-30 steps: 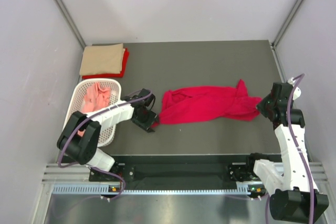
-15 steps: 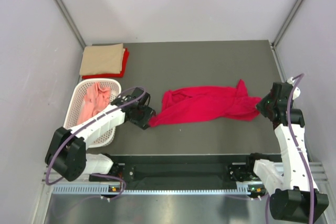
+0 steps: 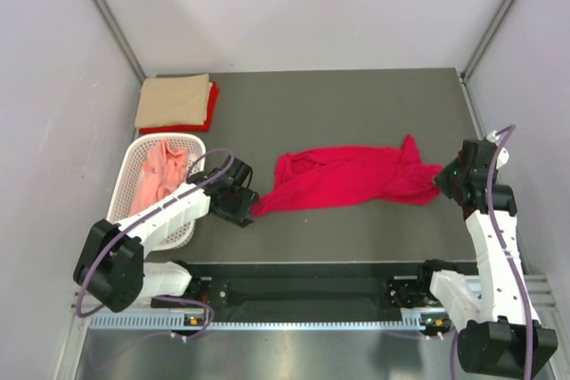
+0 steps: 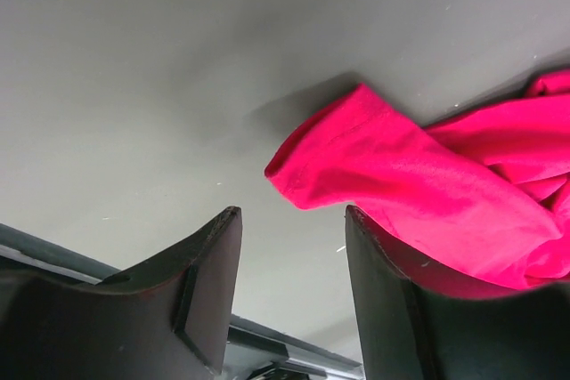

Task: Fold and stack the t-shirts

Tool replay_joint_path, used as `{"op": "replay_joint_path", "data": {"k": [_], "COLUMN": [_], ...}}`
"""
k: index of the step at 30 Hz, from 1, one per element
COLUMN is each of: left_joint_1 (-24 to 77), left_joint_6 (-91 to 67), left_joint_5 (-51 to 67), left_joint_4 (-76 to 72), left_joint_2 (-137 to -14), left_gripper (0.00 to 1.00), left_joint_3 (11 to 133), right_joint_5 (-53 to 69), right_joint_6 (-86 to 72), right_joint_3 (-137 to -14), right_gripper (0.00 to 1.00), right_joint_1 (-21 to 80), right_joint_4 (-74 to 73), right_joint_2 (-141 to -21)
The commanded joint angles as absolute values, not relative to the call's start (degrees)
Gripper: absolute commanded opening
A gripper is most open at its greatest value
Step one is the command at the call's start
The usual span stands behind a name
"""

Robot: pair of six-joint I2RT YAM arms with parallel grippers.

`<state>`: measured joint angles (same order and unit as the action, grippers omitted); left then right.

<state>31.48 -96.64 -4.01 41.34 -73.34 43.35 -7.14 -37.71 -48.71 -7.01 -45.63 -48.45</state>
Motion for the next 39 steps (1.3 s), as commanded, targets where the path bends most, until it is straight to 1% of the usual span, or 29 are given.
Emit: {"op": "replay_joint_path", "data": {"k": [1, 4, 12, 19, 22, 23, 24, 25, 28, 29, 31, 32, 33, 34, 35, 39], "left_joint_1": [31.29, 31.29, 31.29, 31.29, 31.29, 31.29, 31.20, 31.20, 30.94, 30.94, 30.94, 30.85, 30.41, 29.98, 29.54, 28.65], "left_joint_6": [-99.84, -100.46, -100.46, -100.72, -99.93, -98.54, -97.74, -96.95, -91.86, -88.28, -84.92, -81.34, -79.30, -76.67, -70.72, -59.17], "left_joint_5": [-4.66, -3.78, -4.48, -4.75, -4.48, -4.48, -4.74, -5.27, -9.57, -13.67, -18.52, -23.42, -25.12, -26.35, -26.89, -28.65], "left_joint_4": [41.05, 38.32, 37.62, 32.79, 31.55, 31.20, 31.29, 31.72, 34.09, 35.23, 38.30, 38.93, 39.37, 38.94, 38.15, 35.42], "left_joint_2": [-72.77, -73.30, -76.20, -77.43, -78.40, -78.14, -77.87, -77.35, -74.80, -73.32, -71.21, -70.50, -69.71, -68.31, -67.60, -64.34], "left_gripper": [0.55, 0.54, 0.52, 0.47, 0.25, 0.09, 0.01, 0.00, 0.00, 0.00, 0.00, 0.00, 0.00, 0.00, 0.00, 0.00], "left_joint_3": [42.37, 40.96, 41.22, 40.08, 40.16, 40.43, 41.30, 42.09, 47.27, 51.20, 55.35, 59.29, 61.33, 63.26, 66.76, 74.96], "right_joint_5": [-6.07, -6.24, -6.50, -6.59, -6.50, -6.50, -6.68, -7.03, -7.38, -7.56, -7.56, -7.56, -7.56, -7.99, -8.52, -10.81], "right_joint_6": [-37.97, -37.97, -37.97, -37.97, -38.06, -38.06, -37.97, -37.97, -37.79, -37.79, -37.44, -37.27, -37.00, -36.39, -36.13, -35.16], "right_joint_3": [-48.43, -48.52, -48.43, -48.34, -47.90, -47.99, -48.25, -48.69, -53.42, -57.27, -62.11, -67.88, -70.90, -74.06, -80.01, -92.09], "right_gripper": [0.00, 0.00, 0.00, 0.00, 0.00, 0.00, 0.00, 0.00, 0.00, 0.00, 0.00, 0.00, 0.00, 0.00, 0.00, 0.00], "right_joint_1": [-7.38, -7.47, -7.47, -7.47, -7.47, -7.38, -7.38, -7.47, -7.47, -7.47, -7.47, -7.47, -7.47, -7.47, -7.47, -7.38], "right_joint_4": [-42.89, -42.98, -42.80, -42.45, -42.28, -42.19, -42.27, -42.62, -43.59, -44.03, -44.38, -45.08, -45.35, -45.53, -45.70, -45.88], "right_joint_2": [-48.34, -48.34, -48.25, -48.25, -48.25, -48.60, -48.86, -49.13, -50.79, -51.32, -52.72, -53.34, -53.87, -54.83, -55.19, -55.55]}}
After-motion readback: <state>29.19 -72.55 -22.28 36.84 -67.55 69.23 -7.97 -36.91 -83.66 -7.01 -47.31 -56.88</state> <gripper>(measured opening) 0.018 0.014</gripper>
